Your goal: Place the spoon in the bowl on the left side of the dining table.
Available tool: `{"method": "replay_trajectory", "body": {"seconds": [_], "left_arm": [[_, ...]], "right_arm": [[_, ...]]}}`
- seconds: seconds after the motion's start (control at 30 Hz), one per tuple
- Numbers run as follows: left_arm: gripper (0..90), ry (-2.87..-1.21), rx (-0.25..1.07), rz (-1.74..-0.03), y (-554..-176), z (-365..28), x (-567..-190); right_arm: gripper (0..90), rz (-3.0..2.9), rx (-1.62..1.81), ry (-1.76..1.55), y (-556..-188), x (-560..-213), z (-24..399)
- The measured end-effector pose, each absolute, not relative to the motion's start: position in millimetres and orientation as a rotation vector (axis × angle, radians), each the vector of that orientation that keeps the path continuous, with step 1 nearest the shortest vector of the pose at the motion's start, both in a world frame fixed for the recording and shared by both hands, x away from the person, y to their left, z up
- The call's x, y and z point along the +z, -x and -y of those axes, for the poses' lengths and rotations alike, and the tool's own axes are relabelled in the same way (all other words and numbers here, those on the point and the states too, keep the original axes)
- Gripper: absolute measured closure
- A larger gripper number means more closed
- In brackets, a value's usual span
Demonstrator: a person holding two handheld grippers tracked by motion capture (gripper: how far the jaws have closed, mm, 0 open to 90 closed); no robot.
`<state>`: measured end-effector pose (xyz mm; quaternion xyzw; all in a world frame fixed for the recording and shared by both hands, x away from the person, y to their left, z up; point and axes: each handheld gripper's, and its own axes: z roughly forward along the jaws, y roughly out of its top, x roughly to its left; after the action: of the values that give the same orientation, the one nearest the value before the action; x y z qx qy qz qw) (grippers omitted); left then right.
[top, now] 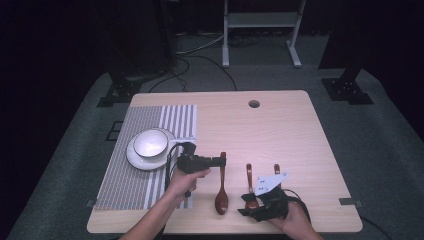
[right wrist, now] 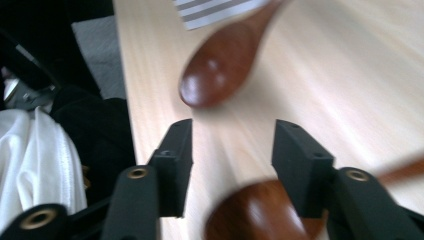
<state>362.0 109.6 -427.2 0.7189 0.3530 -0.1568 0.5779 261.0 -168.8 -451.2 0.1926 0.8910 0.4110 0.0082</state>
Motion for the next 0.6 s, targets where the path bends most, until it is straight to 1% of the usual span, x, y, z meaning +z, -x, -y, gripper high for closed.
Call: {"method": "replay_trajectory", "body": {"seconds": [0.03, 0.07, 0.27, 0.6], "left_arm": [[84.4, -1.682, -0.367, -0.826, -362.0, -109.6, -427.2], [84.4, -1.688, -0.352, -0.822, -363.1, -109.7, -424.6], [84.5, -1.706, -0.299, -0.831, -369.8, -112.3, -414.5], [84.5, -1.708, -0.233, -0.845, -376.5, -120.0, -400.3]], "right_arm": [[47.2, -2.785, 1.285, -0.602, -261.0, -451.2, 168.8], [44.0, -2.758, 1.281, -0.649, -261.9, -449.3, 180.4], [37.8, -2.690, 1.287, -0.732, -261.5, -445.1, 204.1], [35.7, -2.627, 1.297, -0.798, -259.0, -441.7, 223.5]]}}
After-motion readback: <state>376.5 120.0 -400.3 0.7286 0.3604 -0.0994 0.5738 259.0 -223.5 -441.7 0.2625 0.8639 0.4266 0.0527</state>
